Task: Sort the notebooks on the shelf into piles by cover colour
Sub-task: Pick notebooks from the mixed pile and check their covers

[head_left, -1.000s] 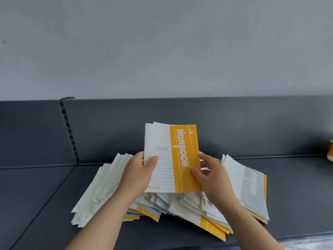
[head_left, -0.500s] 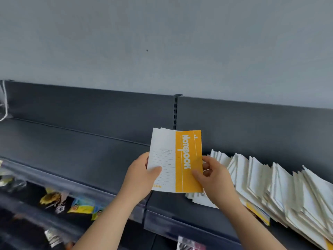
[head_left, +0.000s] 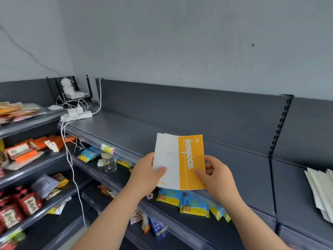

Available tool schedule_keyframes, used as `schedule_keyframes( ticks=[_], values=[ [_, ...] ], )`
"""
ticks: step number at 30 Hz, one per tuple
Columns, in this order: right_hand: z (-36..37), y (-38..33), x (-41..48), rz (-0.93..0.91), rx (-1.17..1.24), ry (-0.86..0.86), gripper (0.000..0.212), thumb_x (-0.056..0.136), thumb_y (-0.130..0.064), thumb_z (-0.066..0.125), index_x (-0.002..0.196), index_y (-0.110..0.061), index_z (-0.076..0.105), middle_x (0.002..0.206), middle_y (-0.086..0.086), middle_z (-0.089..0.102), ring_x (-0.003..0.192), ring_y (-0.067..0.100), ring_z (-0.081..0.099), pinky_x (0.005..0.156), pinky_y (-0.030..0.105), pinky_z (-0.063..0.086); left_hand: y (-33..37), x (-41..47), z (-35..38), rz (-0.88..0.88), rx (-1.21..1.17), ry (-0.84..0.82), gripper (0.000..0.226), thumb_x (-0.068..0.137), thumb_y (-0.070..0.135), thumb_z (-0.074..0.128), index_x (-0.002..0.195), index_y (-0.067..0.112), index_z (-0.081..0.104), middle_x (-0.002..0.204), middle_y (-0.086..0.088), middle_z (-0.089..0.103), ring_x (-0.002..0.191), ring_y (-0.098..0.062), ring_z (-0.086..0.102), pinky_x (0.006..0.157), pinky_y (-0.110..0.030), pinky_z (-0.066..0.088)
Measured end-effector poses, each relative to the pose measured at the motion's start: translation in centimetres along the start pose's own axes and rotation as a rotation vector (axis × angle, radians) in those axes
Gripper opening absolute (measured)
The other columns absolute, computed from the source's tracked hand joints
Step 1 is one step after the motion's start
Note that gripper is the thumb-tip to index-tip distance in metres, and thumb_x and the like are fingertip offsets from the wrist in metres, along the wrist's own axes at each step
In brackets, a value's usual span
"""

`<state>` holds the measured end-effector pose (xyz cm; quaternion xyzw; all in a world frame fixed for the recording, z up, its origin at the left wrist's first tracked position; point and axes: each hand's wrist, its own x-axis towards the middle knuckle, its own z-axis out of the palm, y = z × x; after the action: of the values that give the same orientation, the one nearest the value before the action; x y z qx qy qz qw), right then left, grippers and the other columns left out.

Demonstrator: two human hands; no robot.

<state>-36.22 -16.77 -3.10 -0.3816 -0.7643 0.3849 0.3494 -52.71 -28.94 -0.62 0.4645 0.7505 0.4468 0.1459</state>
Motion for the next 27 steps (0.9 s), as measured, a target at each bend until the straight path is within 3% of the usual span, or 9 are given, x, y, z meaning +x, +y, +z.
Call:
schedule_keyframes(
  ticks=[4,10,15,21,27],
  values=[
    [4.8,-1.8,1.9,-0.006,-0.025,-0.034,0.036,0.088,-0.024,0.063,0.123,-0.023,0.055,0.090,-0.010,0.064,0.078,0.007,0.062,0.065,0.020,0.051,-3.6,2.1,-3.7,-0.027,0.009,0.021,0.032,0.091,0.015,0.058,0.122,0.025,0.055,0.119,0.010,0.064,0.104,-0.007,0.059,0.066,-0.012,0.045],
    [10.5,-3.0,6.8,-0.017,-0.029,-0.087,0.035,0.088,-0.024,0.062,0.122,-0.026,0.054,0.089,-0.010,0.064,0.078,0.008,0.063,0.065,0.022,0.052,-8.0,6.8,-6.8,-0.070,0.027,0.056,0.035,0.091,0.015,0.058,0.124,0.023,0.054,0.122,0.008,0.062,0.109,-0.011,0.057,0.082,-0.025,0.050],
    [15.1,-2.8,12.5,-0.028,-0.022,-0.099,0.033,0.088,-0.024,0.062,0.121,-0.026,0.055,0.088,-0.012,0.064,0.078,0.006,0.062,0.064,0.021,0.051,-11.5,12.8,-8.4,-0.082,0.066,0.074,0.032,0.090,0.015,0.058,0.121,0.023,0.055,0.119,0.010,0.062,0.108,-0.011,0.057,0.086,-0.029,0.050],
    [20.4,-2.5,19.4,-0.002,-0.069,-0.138,0.028,0.089,-0.028,0.060,0.116,-0.027,0.055,0.088,-0.012,0.064,0.077,0.006,0.062,0.069,0.029,0.056,-15.8,20.3,-10.4,-0.135,0.091,0.056,0.031,0.088,0.017,0.059,0.118,0.025,0.058,0.114,0.011,0.065,0.101,-0.009,0.060,0.084,-0.029,0.052],
    [26.4,-3.1,24.5,0.027,-0.134,-0.177,0.030,0.090,-0.031,0.058,0.119,-0.026,0.053,0.093,-0.013,0.062,0.081,0.006,0.060,0.067,0.023,0.050,-20.6,26.4,-13.1,-0.152,0.152,0.025,0.034,0.089,0.017,0.059,0.123,0.023,0.057,0.118,0.009,0.064,0.102,-0.011,0.061,0.080,-0.027,0.052]
  ],
)
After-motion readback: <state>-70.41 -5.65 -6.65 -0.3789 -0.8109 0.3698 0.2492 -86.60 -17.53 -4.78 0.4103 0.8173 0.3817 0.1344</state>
